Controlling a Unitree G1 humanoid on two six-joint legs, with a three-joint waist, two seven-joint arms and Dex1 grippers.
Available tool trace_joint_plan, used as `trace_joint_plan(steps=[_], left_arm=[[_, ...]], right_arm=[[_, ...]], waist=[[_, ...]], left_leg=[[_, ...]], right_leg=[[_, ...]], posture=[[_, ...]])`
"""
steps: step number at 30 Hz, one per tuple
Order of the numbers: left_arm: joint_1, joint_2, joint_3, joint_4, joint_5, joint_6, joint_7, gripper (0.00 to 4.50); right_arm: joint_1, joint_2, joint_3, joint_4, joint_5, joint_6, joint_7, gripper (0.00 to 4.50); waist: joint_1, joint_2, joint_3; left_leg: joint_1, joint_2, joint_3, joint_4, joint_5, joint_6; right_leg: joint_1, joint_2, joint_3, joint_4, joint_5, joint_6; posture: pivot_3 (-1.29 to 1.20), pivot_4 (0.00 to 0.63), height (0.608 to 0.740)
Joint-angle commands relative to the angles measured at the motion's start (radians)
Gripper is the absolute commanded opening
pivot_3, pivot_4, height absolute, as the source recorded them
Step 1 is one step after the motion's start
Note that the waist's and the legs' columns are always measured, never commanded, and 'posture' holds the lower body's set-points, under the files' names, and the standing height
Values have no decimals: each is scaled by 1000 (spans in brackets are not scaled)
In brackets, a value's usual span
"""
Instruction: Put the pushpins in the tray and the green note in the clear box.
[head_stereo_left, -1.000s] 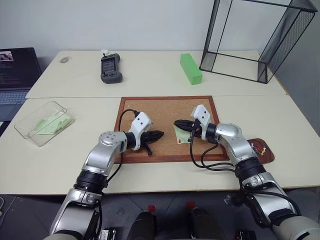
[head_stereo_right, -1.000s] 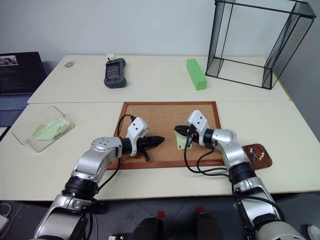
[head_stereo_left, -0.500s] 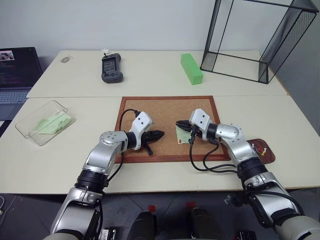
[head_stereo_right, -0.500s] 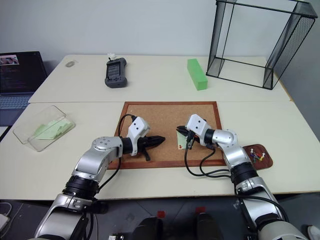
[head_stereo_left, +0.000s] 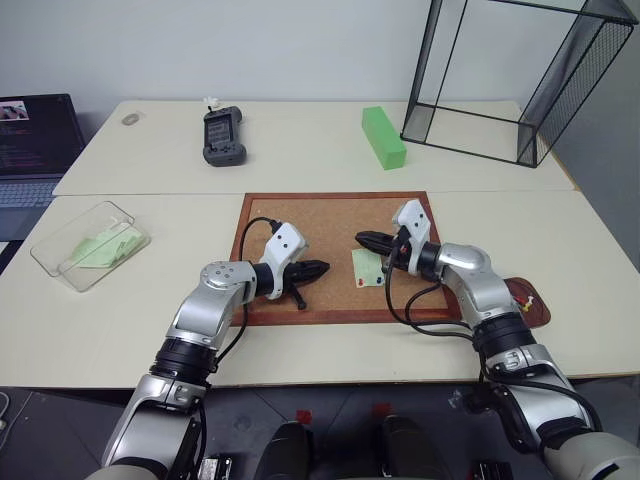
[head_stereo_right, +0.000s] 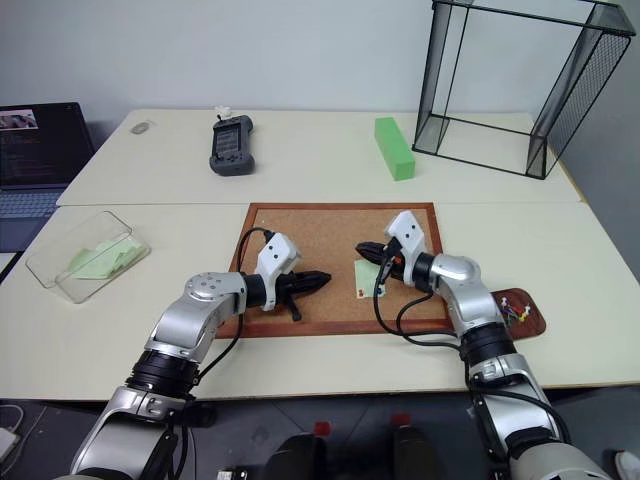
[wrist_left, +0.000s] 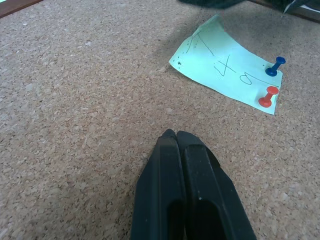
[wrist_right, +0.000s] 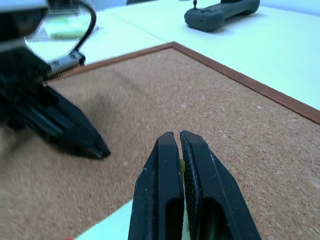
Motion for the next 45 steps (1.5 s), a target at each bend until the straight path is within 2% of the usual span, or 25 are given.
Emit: trace_joint_plan(steps=[1, 7, 12, 18, 22, 25, 29, 33, 40, 45], left_arm=[[-15, -9, -12, -6, 5, -9, -4, 0], [-10, -8, -13, -11, 7, -13, -5, 0], [2, -3, -18, -19, 8, -14, -7, 0], [13, -1, -28, -9, 10, -13, -17, 0], [11, -3, -32, -2, 6, -8, -28, 0], [0, -9, -32, 10, 7, -8, -30, 0], [-24, -14, -35, 38, 8, -13, -42, 0], [-37, -17, -35, 57, 8, -19, -51, 0], [-53, -20, -30, 68, 7, -16, -62, 0], [-51, -19, -31, 68, 11, -18, -67, 0]], right_arm=[[-13, -5, -15, -48, 14, 23, -9, 12], [21, -29, -23, -100, 13, 41, -13, 12], [141, -133, -78, -375, 43, 155, -37, 12], [350, -275, -272, -761, 119, 420, -157, 12], [508, -320, -404, -891, 129, 524, -238, 12], [636, -325, -460, -912, 92, 510, -291, 12], [767, -258, -535, -921, 100, 517, -379, 12], [773, -219, -561, -907, 115, 521, -430, 12], [740, -218, -564, -866, 148, 515, -451, 12], [737, -217, -549, -856, 164, 523, -454, 1181]], waist=[[0, 0, 0], [0, 0, 0], [4, 0, 0], [4, 2, -1], [4, 2, -1], [5, 2, -1], [4, 3, -1], [2, 3, -2], [3, 3, -2], [3, 3, -2]], left_leg=[[0, 0, 0, 0, 0, 0], [0, 0, 1, 0, 0, 0], [-1, 0, 0, 0, 0, 0], [-2, -1, -3, 0, 0, 0], [-2, -1, -6, 0, 0, 0], [-2, -1, -5, 0, 0, 0], [-1, -1, -1, 0, 0, 0], [2, -1, 3, 0, 0, 0], [1, -1, 3, 0, 0, 0], [1, -1, 3, 0, 0, 0]], right_leg=[[0, 0, 0, 0, 0, 0], [0, 0, 0, 0, 0, 0], [0, 0, -1, -1, 0, 0], [0, -1, -1, -2, 0, 0], [1, -1, -2, -2, 0, 0], [2, -1, -2, -2, 0, 0], [2, 0, -1, -2, 0, 1], [4, 0, 1, -1, 0, 1], [4, 0, 0, -1, 0, 1], [4, 0, 0, -1, 0, 1]], posture=[[0, 150, 740], [0, 150, 740], [0, 150, 740], [0, 150, 740], [0, 150, 740], [0, 150, 740], [0, 150, 740], [0, 150, 740], [0, 150, 740], [0, 150, 740]])
